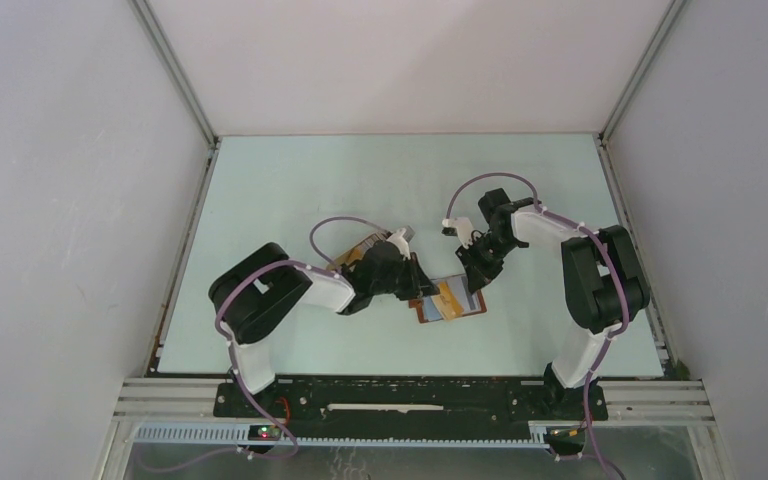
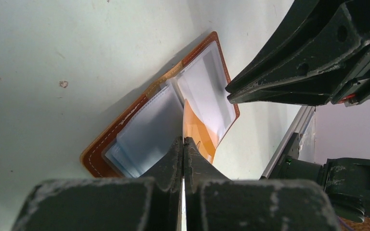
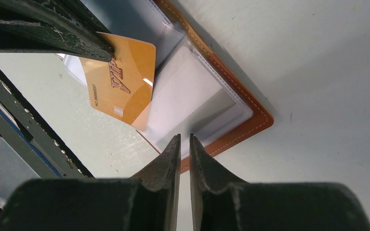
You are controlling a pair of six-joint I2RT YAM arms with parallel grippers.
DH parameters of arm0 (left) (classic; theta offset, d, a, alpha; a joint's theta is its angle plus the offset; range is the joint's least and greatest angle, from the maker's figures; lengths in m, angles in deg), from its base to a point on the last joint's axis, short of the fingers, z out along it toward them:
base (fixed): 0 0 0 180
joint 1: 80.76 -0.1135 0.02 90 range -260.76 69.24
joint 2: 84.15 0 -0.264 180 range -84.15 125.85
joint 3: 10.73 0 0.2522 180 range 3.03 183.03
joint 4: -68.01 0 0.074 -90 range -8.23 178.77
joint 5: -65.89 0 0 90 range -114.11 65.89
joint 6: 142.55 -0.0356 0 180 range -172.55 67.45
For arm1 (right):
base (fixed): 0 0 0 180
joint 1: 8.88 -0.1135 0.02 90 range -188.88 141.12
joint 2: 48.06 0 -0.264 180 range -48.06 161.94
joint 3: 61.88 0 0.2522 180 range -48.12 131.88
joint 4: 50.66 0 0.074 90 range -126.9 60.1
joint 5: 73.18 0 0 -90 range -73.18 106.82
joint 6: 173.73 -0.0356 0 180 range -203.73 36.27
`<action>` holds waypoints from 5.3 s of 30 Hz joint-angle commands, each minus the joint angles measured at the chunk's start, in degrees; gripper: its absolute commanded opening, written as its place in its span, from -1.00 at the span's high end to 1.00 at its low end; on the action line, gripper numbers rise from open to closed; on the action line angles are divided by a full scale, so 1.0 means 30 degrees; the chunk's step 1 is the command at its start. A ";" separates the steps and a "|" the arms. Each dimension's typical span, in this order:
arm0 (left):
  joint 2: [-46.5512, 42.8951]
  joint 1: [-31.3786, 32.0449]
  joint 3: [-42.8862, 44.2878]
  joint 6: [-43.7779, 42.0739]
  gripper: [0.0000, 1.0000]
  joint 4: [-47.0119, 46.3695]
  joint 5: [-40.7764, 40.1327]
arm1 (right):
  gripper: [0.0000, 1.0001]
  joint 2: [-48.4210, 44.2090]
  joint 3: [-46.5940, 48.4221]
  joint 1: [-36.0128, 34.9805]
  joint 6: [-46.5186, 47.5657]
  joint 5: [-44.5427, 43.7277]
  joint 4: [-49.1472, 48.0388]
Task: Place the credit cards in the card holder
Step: Insert the credit card into the card holder.
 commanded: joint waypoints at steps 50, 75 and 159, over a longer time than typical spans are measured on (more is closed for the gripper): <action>0.3969 -0.1443 0.5085 -0.1187 0.66 0.6541 0.2985 | 0.56 -0.4780 -0.0658 -0.3236 0.1070 0.1103 -0.1913; 0.4500 -0.1642 0.5548 -0.1409 0.53 0.6717 0.3737 | 0.72 -0.5767 -0.6050 -0.9549 0.5957 -0.6368 -1.1436; -1.3096 -0.0461 -0.3400 -1.0605 0.23 0.2580 -0.5627 | -0.31 -1.5385 -0.3208 -0.0872 0.2091 0.2920 -0.4196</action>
